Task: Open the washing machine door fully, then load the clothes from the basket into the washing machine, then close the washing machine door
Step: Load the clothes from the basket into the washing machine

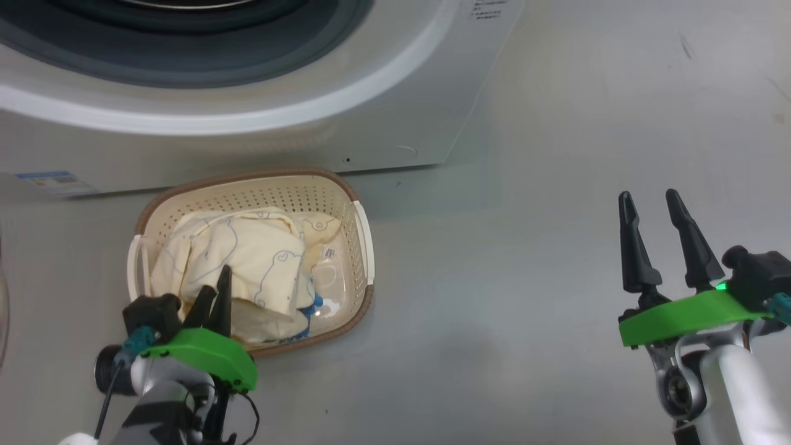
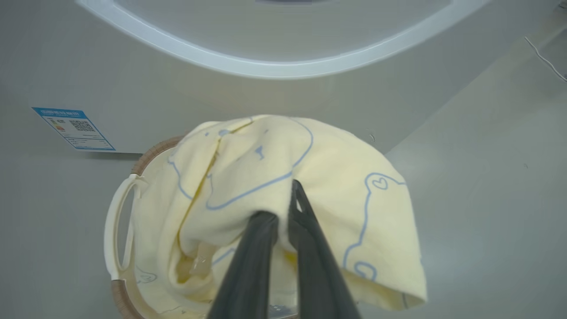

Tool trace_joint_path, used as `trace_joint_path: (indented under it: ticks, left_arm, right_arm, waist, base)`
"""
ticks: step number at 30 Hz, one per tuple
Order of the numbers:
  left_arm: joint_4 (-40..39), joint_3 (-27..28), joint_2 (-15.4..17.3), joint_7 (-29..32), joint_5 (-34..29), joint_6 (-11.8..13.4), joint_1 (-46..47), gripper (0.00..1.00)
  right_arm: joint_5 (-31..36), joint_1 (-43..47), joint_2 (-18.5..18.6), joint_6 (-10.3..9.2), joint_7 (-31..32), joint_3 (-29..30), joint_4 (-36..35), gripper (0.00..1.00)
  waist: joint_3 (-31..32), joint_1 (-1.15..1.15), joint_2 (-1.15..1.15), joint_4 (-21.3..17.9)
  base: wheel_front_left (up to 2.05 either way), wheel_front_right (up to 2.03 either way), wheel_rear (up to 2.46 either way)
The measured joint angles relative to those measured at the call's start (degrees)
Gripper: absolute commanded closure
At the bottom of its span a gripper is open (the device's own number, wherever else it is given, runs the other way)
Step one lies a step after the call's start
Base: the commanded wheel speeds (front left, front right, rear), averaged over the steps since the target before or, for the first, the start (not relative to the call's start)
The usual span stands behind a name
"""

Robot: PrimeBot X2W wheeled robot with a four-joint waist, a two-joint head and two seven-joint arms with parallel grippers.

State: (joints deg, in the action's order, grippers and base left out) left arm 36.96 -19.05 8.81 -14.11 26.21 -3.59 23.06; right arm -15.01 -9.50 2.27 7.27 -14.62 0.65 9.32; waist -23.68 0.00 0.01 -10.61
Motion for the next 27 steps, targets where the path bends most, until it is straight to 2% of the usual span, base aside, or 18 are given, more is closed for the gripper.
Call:
trace_joint_path:
  ticks: [8,27]
  left_arm:
    - [-9.05,2.72,-0.9,0.0,-3.05,2.68,-8.53,1.0]
    - [-19.12,8.49,-4.14,-0.01,-8.91,2.7,-20.65,1.0]
  right_arm:
    - [1.82,3.35,-0.01,0.0,0.0,1.43,-0.14,0.0]
    - [3.0,9.2,-0.02,0.0,0.0,3.01,-0.82,0.0]
  waist:
    - [5.88,0.0,0.0,0.76]
    - [15.23,0.0,0.0,0.69]
  base:
    - [0.0,0.0,0.0]
    - [0.0,0.0,0.0]
